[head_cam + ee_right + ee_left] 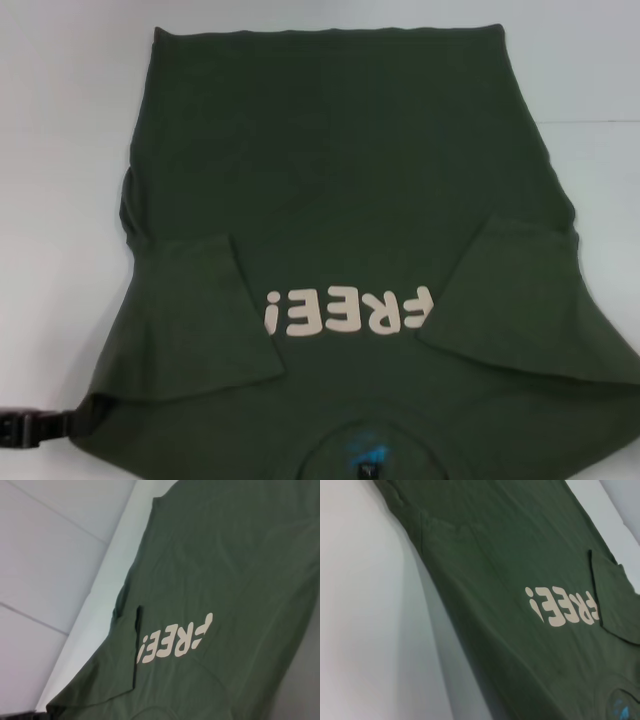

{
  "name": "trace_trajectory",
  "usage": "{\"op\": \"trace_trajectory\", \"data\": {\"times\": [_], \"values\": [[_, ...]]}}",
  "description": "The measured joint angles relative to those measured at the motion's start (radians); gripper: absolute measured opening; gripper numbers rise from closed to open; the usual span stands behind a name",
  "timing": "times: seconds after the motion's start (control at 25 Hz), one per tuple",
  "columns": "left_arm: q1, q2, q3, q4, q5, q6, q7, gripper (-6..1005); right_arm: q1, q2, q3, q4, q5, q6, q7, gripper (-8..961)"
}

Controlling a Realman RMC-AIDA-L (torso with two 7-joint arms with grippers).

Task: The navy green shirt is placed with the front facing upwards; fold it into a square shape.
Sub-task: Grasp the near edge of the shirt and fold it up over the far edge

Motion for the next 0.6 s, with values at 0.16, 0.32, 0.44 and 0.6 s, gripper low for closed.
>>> {"op": "trace_trajectory", "data": {"times": [0.16,0.32,0.44,0.6], "values": [[0.017,-0.001,-0.029,0.018,0.001,0.054,-0.002,1,-0.030,-0.007,0.001,0.000,-0.001,-0.015,-0.017,37],[0.025,-0.001,-0.036,0.018,0.001,0.066,-0.002,1,-0.058,-0.009,0.009,0.000,-0.001,-0.043,-0.040,38],[0.026,-0.003,-0.036,0.009,0.001,0.065,0.001,0,-0.075,-0.009,0.027,-0.001,-0.001,-0.056,-0.053,39],[-0.003,0.003,-0.037,-0.016,-0.008,0.052,0.000,0,-0.069,-0.009,0.069,-0.002,0.000,-0.058,-0.062,38]]}}
